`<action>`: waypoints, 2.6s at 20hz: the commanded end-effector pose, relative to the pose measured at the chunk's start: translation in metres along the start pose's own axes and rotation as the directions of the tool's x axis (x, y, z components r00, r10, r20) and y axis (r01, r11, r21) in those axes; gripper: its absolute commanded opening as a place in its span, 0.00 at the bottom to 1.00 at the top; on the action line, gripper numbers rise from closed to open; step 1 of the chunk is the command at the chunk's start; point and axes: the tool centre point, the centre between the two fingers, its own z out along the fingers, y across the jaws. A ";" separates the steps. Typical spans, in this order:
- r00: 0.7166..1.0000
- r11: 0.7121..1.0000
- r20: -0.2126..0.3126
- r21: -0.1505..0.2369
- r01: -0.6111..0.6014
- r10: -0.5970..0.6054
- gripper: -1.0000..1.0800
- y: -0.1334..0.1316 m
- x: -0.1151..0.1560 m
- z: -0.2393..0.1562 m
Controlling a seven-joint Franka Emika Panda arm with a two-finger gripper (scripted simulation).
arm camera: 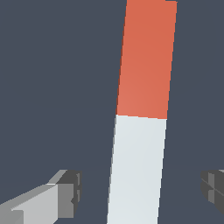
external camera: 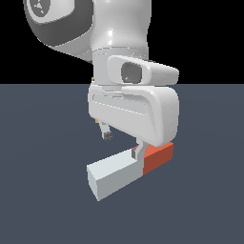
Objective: Insert the peg into the horizontal hole in a box.
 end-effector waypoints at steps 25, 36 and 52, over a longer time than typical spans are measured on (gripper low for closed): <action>0.996 0.996 -0.002 -0.003 -0.088 0.088 0.96 0.003 -0.008 0.059; 0.996 0.996 -0.002 -0.003 -0.088 0.088 0.00 0.003 -0.008 0.059; 0.964 0.964 0.000 -0.005 0.265 -0.265 0.00 -0.050 0.056 0.025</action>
